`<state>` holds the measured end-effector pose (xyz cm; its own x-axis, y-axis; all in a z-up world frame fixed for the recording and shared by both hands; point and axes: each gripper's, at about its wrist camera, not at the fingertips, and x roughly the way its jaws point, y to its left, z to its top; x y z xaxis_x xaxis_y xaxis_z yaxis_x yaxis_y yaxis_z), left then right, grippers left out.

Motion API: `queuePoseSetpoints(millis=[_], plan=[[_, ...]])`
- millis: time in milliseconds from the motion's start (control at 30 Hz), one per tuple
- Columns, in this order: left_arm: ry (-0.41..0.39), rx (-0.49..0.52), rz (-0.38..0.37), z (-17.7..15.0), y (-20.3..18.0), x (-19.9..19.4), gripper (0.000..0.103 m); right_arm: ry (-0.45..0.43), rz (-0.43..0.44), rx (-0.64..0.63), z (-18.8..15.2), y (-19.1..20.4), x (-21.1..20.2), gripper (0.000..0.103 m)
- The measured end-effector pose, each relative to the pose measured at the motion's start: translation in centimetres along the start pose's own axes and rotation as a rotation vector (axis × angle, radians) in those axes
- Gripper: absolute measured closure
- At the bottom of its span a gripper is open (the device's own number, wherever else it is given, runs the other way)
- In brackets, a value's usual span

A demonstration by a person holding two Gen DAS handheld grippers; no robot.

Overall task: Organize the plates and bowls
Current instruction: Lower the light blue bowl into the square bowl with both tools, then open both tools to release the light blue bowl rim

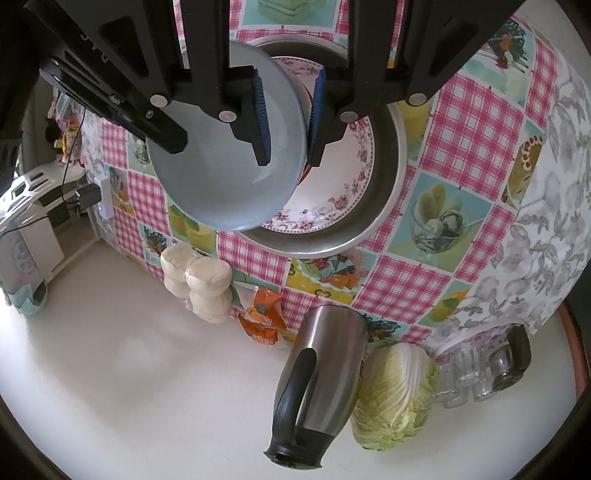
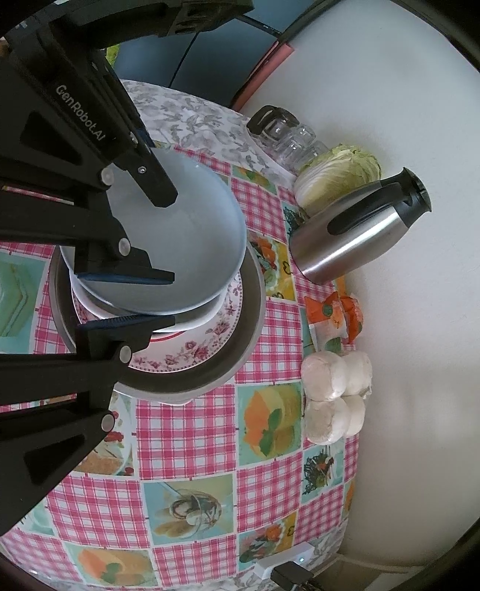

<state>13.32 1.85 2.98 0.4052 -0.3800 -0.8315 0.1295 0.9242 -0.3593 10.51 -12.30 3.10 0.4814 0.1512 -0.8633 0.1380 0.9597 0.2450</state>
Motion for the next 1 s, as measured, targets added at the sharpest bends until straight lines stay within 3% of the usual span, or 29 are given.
queuePoseSetpoints(millis=[100,367,500,767,1000], plan=[[-0.004,0.002,0.002,0.0,0.0,-0.1,0.073,-0.013,-0.048,-0.006,0.1,-0.2,-0.2,0.085],[-0.008,-0.003,0.007,0.0,0.1,-0.2,0.072,-0.021,-0.012,0.031,0.3,-1.4,-0.7,0.085],[-0.01,-0.011,0.009,0.1,0.2,-0.3,0.064,-0.028,0.001,0.051,0.5,-2.0,-1.0,0.085],[-0.015,-0.015,0.01,0.1,0.3,-0.5,0.061,-0.002,0.021,0.09,0.2,-3.2,-0.1,0.085],[-0.022,-0.017,0.007,0.2,0.3,-0.7,0.045,0.004,-0.006,0.069,0.2,-2.9,-0.4,0.085]])
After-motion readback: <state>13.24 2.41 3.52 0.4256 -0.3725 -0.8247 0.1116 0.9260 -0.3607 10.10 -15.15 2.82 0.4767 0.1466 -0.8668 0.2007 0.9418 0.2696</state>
